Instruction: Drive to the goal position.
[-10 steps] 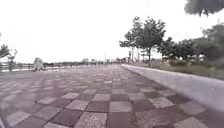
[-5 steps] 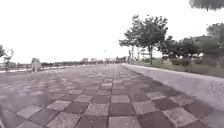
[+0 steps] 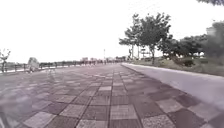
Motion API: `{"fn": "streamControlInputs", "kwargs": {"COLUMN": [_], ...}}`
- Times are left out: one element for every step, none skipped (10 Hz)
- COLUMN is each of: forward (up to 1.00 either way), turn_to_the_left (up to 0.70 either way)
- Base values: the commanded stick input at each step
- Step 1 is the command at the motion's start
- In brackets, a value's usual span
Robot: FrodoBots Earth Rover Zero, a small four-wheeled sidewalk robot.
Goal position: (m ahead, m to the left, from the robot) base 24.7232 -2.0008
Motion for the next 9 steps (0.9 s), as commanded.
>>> {"fn": "streamControlInputs", "kwargs": {"forward": [0.99, 0.99, 0.99, 0.99, 0.99, 0.99, 0.98, 0.98, 0.99], "turn_to_the_left": [0.0, 0.0, 0.0, 0.0, 0.0, 0.0, 0.0, 0.0, 0.0]}}
